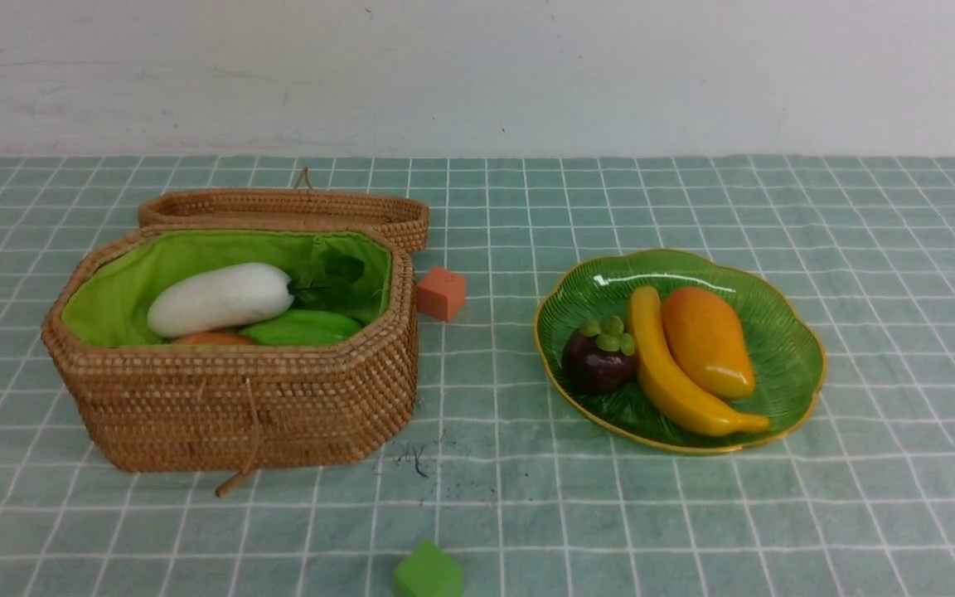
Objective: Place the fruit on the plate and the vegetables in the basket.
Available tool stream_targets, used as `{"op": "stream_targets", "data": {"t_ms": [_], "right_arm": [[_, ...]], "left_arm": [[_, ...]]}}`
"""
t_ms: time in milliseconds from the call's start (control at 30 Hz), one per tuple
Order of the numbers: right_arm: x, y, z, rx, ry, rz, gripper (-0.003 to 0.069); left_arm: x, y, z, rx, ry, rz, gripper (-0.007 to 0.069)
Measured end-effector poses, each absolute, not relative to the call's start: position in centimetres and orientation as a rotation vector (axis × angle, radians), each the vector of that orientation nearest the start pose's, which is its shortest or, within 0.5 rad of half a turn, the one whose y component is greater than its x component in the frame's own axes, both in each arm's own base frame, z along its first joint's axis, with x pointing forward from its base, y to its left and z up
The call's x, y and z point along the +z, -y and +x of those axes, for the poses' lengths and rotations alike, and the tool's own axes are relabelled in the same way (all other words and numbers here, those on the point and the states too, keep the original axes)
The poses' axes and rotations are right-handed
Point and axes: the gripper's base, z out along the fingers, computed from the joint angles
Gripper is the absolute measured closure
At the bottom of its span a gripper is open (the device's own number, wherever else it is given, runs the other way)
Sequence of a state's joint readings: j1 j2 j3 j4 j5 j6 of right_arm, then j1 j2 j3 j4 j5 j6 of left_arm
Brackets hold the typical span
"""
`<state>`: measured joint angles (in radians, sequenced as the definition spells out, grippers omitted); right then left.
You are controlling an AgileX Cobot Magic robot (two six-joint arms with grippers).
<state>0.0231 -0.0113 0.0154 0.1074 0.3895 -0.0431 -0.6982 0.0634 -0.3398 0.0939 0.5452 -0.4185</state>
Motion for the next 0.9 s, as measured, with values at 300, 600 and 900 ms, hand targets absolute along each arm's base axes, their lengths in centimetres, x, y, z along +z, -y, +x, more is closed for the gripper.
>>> {"op": "stream_targets", "data": {"t_ms": [300,600,900], "right_arm": [[17.38,-0.51,5.19,0.098,-1.876,0.008,0.0677],[17.38,-0.51,5.19,0.099,-1.876,0.008,0.0672],[17.38,-0.51,5.19,0.098,-1.876,0.007,0.0666]], "left_arm": [[27.26,2.02,3.09,-0.708,-1.782,0.287,0.0615],[27.26,2.02,3.09,-0.708,-1.782,0.287,0.0604],[27.26,2.02,3.09,-0.708,-1.782,0.287,0.0595]]}}
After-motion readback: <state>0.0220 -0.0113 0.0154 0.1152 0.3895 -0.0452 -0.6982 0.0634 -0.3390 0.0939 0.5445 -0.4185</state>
